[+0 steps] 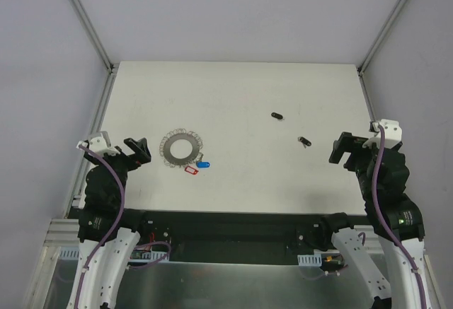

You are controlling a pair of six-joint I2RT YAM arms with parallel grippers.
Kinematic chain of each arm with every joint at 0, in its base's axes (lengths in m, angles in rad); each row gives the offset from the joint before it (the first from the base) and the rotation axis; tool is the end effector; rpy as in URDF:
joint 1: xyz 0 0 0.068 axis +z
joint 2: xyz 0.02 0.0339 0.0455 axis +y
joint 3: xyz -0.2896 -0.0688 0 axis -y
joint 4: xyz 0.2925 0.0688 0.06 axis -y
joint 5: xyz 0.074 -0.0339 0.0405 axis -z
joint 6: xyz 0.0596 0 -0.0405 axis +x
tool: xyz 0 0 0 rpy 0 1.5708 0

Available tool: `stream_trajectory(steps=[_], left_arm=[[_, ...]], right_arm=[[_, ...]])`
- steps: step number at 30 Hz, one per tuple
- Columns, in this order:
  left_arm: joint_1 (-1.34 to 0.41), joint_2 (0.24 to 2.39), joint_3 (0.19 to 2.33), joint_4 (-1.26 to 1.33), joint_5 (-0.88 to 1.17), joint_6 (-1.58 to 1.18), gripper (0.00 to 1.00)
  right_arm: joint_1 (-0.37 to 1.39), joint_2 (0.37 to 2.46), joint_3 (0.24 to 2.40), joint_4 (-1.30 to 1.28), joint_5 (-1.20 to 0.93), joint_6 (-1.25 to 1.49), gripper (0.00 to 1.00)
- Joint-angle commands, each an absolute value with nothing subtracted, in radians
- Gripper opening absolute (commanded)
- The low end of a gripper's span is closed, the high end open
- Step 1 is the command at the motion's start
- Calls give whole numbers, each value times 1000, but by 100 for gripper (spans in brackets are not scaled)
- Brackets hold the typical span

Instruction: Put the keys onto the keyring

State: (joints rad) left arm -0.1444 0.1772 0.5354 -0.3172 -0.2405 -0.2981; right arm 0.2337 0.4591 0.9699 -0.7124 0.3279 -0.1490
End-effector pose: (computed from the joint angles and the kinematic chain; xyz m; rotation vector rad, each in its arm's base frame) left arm 0.1204 -0.0032 0.3287 -0.3078 1.5021 -0.1685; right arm 0.1153 0.0077 0.4111 -0.1009 1.7642 -0.2289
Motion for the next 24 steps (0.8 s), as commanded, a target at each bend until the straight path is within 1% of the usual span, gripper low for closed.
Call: stream_trajectory(steps=[1,5,8,17,18,21,23,24], left_arm=[[-149,205,535,-310,-252,-314,99],[-149,267,546,-314,-207,-333,99],[-149,369,578,-330,-154,-368,98],[-153,793,728,-339,34,-520,98],[-170,867,762,-339,53,-540,98],[-240,1010,831,-351,20,-578,97],[-282,1078,863,-364,5,-597,94],[-300,1145,889,-365,-23,-612,93]], right_arm=[[238,469,992,-706,359,-123,96],[238,472,994,-712,336,-109,96],[238,486,991,-721,295,-95,96],[238,511,936,-724,200,-46,96],[238,514,933,-727,192,-37,96],[238,515,910,-723,175,-26,96],[238,512,891,-715,158,-26,96],[238,505,884,-712,152,-26,96]])
